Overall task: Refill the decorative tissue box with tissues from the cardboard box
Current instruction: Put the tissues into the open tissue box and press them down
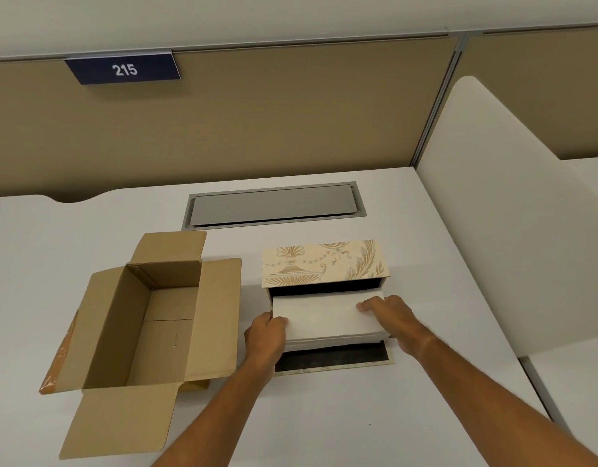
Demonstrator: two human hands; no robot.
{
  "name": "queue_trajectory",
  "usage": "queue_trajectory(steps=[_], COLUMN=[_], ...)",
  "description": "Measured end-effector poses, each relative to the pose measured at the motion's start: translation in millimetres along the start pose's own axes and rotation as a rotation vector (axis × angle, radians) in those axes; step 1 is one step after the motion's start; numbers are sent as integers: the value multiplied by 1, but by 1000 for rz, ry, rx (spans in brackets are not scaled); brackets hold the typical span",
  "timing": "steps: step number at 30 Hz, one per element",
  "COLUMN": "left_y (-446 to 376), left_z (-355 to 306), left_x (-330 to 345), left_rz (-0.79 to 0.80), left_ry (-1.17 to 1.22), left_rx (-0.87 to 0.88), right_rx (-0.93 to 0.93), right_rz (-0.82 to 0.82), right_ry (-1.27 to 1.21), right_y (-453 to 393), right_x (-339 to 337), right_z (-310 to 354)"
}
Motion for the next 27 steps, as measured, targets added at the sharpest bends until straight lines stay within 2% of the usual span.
queue_trajectory(steps=[9, 16, 27], left_y=[-1, -2, -1], left_z=[2, 1, 2], left_x=[0, 1, 2], left_rz=[-18, -59, -44], left_ry=[19, -57, -65], left_rx=[3, -3, 27], right_rx=[3, -6, -18], right_rz=[9, 16, 13], right_ry=[27, 63, 54], right_y=[1, 3, 6], right_x=[1, 4, 7], right_z=[-1, -1, 1])
Point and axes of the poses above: each hand's wrist, its own y-axis away from the middle knuckle, its own x-axis out of the palm, z = x × y, the point moved 4 cm from there along -y, towards the middle knuckle, and after that the axes turned 12 degrees about z, right-handed, at the moved point
